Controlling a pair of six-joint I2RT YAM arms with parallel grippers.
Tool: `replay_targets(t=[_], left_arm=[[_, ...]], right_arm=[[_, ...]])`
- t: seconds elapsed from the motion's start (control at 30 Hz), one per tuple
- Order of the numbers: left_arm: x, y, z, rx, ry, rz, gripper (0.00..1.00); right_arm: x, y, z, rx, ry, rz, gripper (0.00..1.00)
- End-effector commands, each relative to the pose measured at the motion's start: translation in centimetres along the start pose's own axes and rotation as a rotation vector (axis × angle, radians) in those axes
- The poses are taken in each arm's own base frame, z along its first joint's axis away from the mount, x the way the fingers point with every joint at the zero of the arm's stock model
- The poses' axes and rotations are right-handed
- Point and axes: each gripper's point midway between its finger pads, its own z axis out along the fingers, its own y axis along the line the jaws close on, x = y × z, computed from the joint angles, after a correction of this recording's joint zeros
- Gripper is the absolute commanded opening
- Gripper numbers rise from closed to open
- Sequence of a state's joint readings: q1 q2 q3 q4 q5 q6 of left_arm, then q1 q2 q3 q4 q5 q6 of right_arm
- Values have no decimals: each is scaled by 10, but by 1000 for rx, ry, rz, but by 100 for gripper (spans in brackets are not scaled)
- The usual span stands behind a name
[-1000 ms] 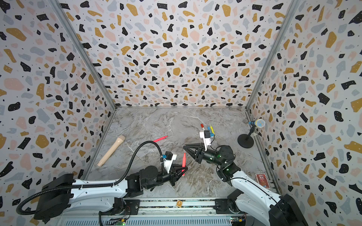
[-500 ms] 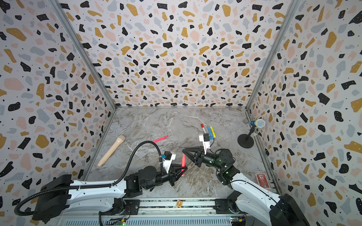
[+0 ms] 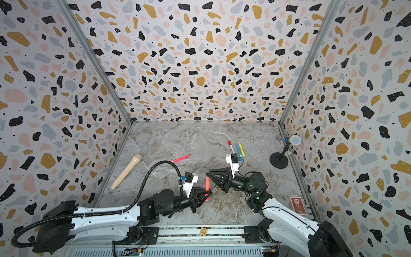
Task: Insert pens into pen caps
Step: Put on the pen cap to the pen.
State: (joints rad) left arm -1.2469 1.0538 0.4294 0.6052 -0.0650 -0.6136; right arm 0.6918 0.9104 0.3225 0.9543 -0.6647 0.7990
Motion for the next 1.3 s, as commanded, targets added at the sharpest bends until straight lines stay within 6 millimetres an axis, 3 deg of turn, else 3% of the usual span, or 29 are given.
replay_targets(t=[0.0, 0.33, 0.6, 0.93, 1.07, 1.27], left_arm=[[-71, -37, -12, 108, -233, 0, 0], [-90, -29, -18, 8, -260, 39, 0], [-107, -47, -24, 78, -299, 59, 0], [-138, -69, -39, 179, -331, 125, 0], [-149, -62, -43, 135, -347, 149, 0], [-168, -55, -58, 149, -437, 112, 0]], right_arm=[[39, 3, -2, -29, 145, 24, 4], [58, -7, -9, 74, 191, 11, 4], [81, -9, -11, 77, 235, 27, 2], [128, -4, -20, 73, 325, 37, 0], [137, -18, -21, 182, 360, 38, 0], [152, -18, -22, 230, 383, 26, 0]])
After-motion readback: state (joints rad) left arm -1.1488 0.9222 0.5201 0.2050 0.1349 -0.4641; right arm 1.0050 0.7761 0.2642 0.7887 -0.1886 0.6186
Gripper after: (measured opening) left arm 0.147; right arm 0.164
